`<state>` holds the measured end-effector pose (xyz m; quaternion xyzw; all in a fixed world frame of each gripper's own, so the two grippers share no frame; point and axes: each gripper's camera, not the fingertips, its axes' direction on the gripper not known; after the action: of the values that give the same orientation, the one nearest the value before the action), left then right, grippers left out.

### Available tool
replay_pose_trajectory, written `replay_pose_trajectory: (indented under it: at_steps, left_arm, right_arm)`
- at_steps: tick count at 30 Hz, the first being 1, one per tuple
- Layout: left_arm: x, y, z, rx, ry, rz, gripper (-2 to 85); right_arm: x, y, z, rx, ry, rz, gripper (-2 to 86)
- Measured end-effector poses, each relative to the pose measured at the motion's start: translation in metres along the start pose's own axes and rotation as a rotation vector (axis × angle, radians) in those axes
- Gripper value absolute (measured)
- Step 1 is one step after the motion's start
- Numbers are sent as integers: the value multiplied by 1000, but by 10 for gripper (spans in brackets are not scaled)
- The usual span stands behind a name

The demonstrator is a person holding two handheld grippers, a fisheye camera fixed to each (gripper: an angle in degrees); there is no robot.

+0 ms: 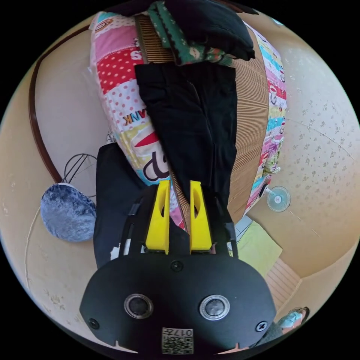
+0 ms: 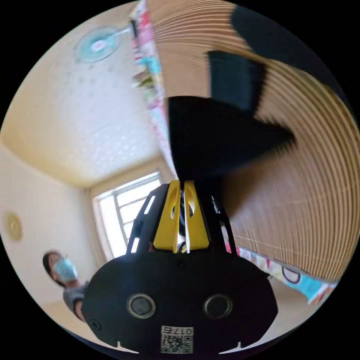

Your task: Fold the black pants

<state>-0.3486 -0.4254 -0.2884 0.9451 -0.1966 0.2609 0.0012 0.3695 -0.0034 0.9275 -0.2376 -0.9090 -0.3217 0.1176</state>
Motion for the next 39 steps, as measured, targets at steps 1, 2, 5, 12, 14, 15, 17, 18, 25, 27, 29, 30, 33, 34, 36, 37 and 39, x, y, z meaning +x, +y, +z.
replay_pose_trajectory:
  at_steps: [1,2,5,12,14,15,17,18,25,27,29,30,33,34,36,37,39]
  left_arm:
    - [4,-2,2,-5,6,13,87]
    - [7,-3,3,-11,8,20,91]
    - [6,-7,7,-30,5,17,99]
    - [-14,-25,22,-116,-92,-11,111]
    - [-22,-33,26,-143,-169,-32,124]
    - [-24,-35,25,-141,-171,-33,127]
    - [-28,-43,23,-101,-127,-39,135]
    - [-29,-45,22,-87,-108,-39,136]
    - [-38,-75,17,130,0,-140,166]
    - [-43,-76,19,173,9,-177,153]
    - [-46,-72,25,192,7,-204,119]
    - [-46,-70,25,197,-2,-199,106]
    - [-42,-60,17,193,31,-133,49]
    - [-36,-56,9,180,38,-86,42]
    - [-15,-49,-8,166,43,43,40]
    - [5,-43,-21,164,17,114,40]
    - [40,-36,-39,174,6,216,40]
  right_arm:
    - [-15,14,2,-14,-62,-93,16]
    - [-24,32,0,-7,-91,-142,15]
    - [-25,80,-18,84,-44,-179,14]
    - [77,149,-58,285,234,285,13]
    - [100,159,-55,237,308,429,13]
    - [102,161,-54,227,322,450,13]
    - [96,158,-46,216,364,455,13]
    - [93,156,-44,212,373,447,13]
    - [54,123,-11,158,490,382,12]
    - [47,116,-2,149,510,371,12]
    - [43,107,6,140,528,360,12]
    - [41,104,8,139,530,354,11]
    - [32,94,18,150,538,299,11]
    - [26,89,21,152,549,272,11]
    - [15,77,29,135,596,233,10]
    - [7,67,35,117,634,212,10]
    - [-5,46,44,92,685,198,10]
